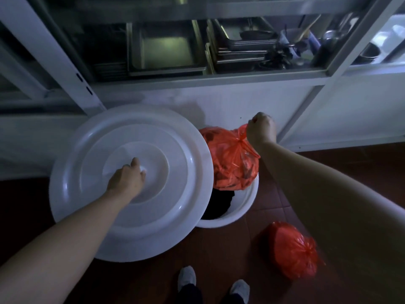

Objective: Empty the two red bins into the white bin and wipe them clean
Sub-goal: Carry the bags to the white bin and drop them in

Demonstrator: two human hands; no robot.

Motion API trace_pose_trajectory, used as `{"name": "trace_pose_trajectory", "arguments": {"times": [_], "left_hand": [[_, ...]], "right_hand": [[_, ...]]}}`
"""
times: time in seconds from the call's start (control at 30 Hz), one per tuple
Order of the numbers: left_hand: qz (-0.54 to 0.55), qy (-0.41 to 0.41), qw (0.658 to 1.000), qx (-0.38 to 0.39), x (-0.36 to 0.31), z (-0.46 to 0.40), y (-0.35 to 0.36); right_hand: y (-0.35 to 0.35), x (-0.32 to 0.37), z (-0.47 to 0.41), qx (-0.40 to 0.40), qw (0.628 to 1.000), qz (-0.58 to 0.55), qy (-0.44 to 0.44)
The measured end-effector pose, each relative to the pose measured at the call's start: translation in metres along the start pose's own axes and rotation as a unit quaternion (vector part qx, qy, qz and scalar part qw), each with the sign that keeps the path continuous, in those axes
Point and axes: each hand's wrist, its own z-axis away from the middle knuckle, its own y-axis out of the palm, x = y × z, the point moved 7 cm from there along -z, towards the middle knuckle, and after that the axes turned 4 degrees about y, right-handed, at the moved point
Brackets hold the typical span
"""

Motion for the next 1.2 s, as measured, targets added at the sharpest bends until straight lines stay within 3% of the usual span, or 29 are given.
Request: {"name": "trace_pose_trajectory", "arguments": {"times": [0.3,0.5,0.87,1.2], "left_hand": [[0.005,-0.032,0.999,0.009,0.055,-0.004,0.041],[0.014,-0.037,0.999,0.026,0.070,-0.002,0.090],[0.010,0.000,1.000,0.020,0.080,-0.009,0.171],[-0.014,0.033,0.998,0.042,0.065,-0.009,0.192]], "right_hand": [[0.106,0.006,0.024,0.083,0.996,0.043,-0.011],[0.160,-0.035,0.047,0.115,0.986,0.123,0.002],[0.243,-0.104,0.084,0.149,0.982,0.114,0.009],[0.233,-0.154,0.118,0.180,0.968,0.171,0.036]]}}
